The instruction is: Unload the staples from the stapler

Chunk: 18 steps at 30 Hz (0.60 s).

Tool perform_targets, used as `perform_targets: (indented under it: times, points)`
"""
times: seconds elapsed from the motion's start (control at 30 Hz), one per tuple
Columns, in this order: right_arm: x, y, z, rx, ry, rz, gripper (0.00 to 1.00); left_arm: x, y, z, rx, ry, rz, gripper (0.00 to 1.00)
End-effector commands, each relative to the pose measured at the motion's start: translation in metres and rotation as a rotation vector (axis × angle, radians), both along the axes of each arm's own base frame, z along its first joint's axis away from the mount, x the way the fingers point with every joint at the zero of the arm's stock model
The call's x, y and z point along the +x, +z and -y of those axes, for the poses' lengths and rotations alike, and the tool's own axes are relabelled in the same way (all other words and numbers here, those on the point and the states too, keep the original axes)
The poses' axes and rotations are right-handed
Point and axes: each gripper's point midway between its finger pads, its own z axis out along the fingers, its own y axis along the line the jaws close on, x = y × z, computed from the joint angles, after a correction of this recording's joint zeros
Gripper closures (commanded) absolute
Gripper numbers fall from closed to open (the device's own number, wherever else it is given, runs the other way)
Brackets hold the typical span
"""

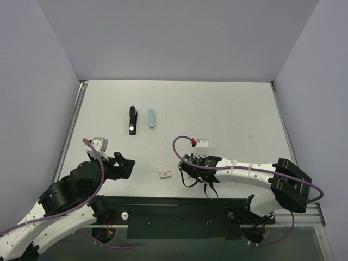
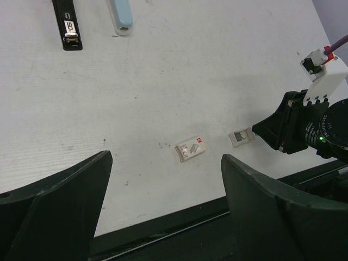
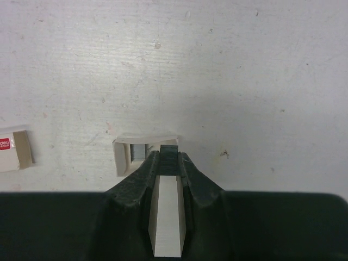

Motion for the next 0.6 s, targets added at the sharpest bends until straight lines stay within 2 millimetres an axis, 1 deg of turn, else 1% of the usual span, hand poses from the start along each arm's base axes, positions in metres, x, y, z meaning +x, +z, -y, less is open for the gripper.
perform_targets:
  times: [0.0, 0.23, 0.57]
  points:
    - [0.006, 0.007, -0.01, -0.007, 0.017, 0.028, 0.92, -0.001, 0.011, 0.0, -0.028, -0.005, 0.02, 0.08]
    - [0.005, 0.003, -0.015, -0.004, 0.037, 0.016, 0.91, -0.002, 0.011, -0.001, -0.031, -0.005, 0.022, 0.08]
    - [0.002, -0.004, -0.017, -0.006, 0.052, 0.005, 0.91, -0.001, 0.011, -0.001, -0.03, -0.003, 0.022, 0.08]
